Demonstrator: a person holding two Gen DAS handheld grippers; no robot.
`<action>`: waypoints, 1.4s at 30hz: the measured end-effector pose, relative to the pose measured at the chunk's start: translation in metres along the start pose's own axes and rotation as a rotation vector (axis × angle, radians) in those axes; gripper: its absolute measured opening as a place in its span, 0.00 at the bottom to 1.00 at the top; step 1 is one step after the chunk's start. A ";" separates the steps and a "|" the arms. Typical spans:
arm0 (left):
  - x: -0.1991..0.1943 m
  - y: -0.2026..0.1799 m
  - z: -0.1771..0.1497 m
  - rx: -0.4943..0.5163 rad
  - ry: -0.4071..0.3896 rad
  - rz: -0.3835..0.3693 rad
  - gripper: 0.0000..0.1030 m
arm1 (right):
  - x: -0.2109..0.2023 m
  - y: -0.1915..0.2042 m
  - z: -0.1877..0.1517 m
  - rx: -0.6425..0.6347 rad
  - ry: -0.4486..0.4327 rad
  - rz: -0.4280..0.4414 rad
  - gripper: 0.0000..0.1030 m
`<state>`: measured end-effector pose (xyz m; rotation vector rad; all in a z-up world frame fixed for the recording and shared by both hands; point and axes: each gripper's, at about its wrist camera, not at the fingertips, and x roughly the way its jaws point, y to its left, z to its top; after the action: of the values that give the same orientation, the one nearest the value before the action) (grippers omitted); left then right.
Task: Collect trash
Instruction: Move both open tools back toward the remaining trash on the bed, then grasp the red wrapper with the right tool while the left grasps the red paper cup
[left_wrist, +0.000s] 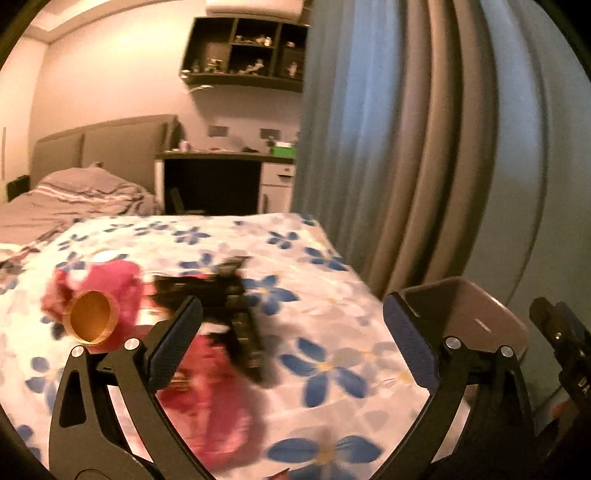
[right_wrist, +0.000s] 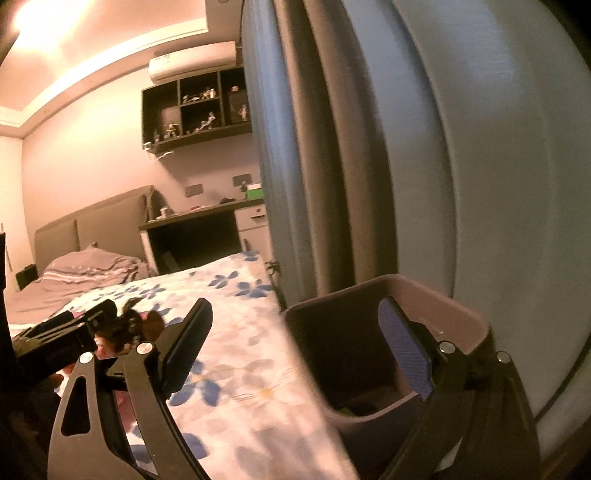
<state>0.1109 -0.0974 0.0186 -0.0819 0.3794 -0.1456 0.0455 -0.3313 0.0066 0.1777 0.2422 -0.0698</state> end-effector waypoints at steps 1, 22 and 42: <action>-0.003 0.007 -0.002 0.002 -0.003 0.021 0.94 | -0.001 0.006 -0.001 -0.003 0.007 0.014 0.86; -0.048 0.129 -0.024 -0.098 -0.016 0.250 0.94 | 0.004 0.118 -0.039 -0.107 0.118 0.211 0.85; -0.048 0.172 -0.029 -0.137 -0.019 0.312 0.94 | 0.066 0.195 -0.069 -0.177 0.298 0.331 0.67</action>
<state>0.0771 0.0780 -0.0095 -0.1578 0.3787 0.1889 0.1106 -0.1300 -0.0431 0.0489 0.5103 0.3084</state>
